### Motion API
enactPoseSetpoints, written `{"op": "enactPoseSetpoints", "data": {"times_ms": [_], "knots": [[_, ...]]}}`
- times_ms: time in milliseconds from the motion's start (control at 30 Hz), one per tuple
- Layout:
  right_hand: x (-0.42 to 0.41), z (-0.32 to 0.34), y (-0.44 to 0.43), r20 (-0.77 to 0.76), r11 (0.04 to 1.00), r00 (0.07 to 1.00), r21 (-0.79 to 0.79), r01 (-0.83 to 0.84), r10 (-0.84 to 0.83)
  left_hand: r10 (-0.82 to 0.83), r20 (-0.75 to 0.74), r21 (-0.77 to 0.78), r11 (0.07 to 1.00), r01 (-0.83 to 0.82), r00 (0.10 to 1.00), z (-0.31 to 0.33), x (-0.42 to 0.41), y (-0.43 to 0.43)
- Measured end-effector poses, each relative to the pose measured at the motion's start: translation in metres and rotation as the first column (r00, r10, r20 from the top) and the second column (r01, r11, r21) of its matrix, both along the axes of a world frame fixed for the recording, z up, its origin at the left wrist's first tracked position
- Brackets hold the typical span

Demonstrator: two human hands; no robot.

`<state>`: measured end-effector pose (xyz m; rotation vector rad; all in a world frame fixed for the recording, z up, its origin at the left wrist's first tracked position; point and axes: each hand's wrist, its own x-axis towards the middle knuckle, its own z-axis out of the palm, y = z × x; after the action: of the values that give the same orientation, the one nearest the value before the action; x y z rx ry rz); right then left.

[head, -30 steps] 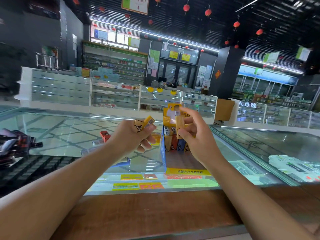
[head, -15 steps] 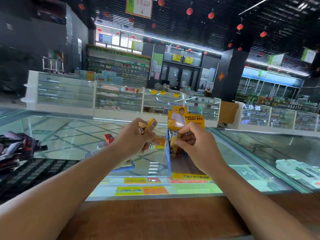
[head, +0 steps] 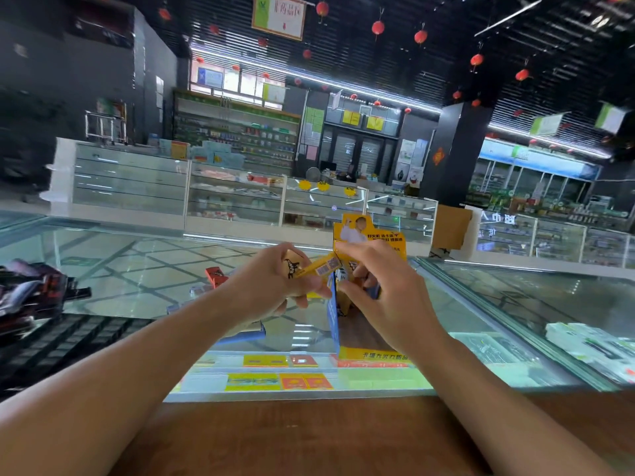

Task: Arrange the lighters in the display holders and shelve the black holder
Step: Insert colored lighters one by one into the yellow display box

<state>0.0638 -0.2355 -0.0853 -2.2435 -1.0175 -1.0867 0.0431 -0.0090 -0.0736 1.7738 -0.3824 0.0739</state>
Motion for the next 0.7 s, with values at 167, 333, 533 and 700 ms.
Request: {"op": "enactPoseSetpoints", "data": {"times_ms": [167,333,533,700], "knots": [[-0.002,0.003,0.002,0.188,0.999,0.982,-0.037,-0.007,0.014,-0.061,-0.027,-0.005,0.998,0.061,0.998,-0.001,-0.005,-0.003],[0.000,0.004,-0.004,0.146,0.998,0.989,-0.066,-0.013,0.022,-0.083,-0.049,-0.014,0.997,0.082,0.995,0.002,-0.007,0.001],[0.006,0.002,-0.006,0.089,1.000,0.996,-0.003,-0.031,0.031,-0.008,-0.001,-0.110,0.994,0.008,1.000,0.004,-0.005,-0.002],[0.008,0.000,-0.003,0.021,0.998,1.000,0.056,-0.004,0.003,0.004,0.022,-0.140,0.990,-0.001,1.000,0.003,-0.006,-0.001]]}}
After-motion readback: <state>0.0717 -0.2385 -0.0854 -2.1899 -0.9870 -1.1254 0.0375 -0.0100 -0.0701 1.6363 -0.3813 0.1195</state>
